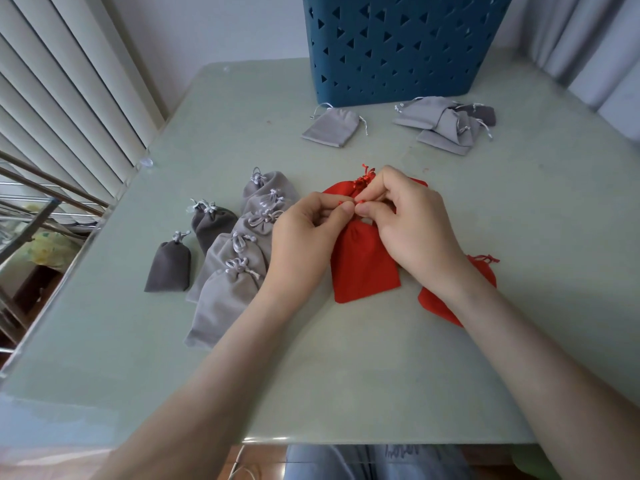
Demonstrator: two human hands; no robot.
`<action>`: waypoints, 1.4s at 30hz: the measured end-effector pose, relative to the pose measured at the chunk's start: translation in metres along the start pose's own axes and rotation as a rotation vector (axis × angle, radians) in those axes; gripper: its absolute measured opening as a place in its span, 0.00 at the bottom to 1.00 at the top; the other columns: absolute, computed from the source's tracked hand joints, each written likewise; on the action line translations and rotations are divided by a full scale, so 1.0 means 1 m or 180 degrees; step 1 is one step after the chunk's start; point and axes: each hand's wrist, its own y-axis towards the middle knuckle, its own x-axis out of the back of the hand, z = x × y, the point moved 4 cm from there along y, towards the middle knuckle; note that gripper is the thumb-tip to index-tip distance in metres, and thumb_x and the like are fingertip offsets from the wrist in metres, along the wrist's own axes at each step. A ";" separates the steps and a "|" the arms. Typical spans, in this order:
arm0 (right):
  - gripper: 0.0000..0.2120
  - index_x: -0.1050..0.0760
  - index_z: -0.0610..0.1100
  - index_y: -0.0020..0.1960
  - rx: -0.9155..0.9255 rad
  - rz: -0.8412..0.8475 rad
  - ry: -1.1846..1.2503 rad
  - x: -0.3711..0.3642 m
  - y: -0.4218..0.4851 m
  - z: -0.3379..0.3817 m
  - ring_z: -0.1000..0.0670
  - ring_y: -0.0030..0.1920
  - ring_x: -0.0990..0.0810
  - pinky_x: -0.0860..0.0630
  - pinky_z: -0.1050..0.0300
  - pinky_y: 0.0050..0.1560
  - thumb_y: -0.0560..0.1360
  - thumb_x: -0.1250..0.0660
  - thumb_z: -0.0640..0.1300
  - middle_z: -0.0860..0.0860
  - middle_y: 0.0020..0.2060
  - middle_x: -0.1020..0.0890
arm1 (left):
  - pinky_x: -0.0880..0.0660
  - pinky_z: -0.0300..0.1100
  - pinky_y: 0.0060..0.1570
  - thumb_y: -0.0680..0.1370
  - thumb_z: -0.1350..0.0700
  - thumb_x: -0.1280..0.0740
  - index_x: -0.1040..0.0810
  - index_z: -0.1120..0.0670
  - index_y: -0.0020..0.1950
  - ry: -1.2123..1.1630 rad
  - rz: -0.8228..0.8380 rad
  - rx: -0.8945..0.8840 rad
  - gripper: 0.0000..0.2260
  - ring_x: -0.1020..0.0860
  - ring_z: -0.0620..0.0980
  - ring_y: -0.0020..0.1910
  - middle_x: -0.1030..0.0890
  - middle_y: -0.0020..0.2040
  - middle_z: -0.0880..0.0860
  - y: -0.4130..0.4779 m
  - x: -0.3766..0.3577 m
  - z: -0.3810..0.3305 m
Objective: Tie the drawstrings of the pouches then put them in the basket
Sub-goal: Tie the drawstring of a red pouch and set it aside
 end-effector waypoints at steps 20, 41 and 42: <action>0.09 0.23 0.45 0.39 -0.1130 0.1008 0.1397 -0.016 -0.005 -0.010 0.62 0.31 0.22 0.29 0.71 0.37 0.75 0.34 0.34 0.53 0.30 0.19 | 0.32 0.35 0.40 0.76 0.55 0.31 0.19 0.49 0.43 0.0832 -0.0226 -0.0275 0.03 0.26 0.39 0.35 0.22 0.34 0.41 -0.001 0.006 -0.003; 0.12 0.25 0.44 0.36 -0.1754 0.1480 0.2049 -0.001 -0.007 -0.008 0.59 0.26 0.27 0.31 0.68 0.29 0.77 0.38 0.37 0.53 0.26 0.23 | 0.26 0.32 0.43 0.75 0.65 0.33 0.21 0.59 0.41 -0.0505 0.1135 0.0320 0.03 0.22 0.43 0.36 0.18 0.35 0.51 0.007 0.006 -0.010; 0.12 0.24 0.45 0.36 -0.1640 0.1472 0.1752 -0.002 -0.007 -0.009 0.58 0.29 0.27 0.32 0.66 0.31 0.77 0.37 0.39 0.52 0.29 0.23 | 0.25 0.34 0.45 0.74 0.66 0.32 0.21 0.59 0.41 -0.0362 0.1069 0.0333 0.03 0.20 0.45 0.39 0.17 0.37 0.53 0.007 0.009 -0.009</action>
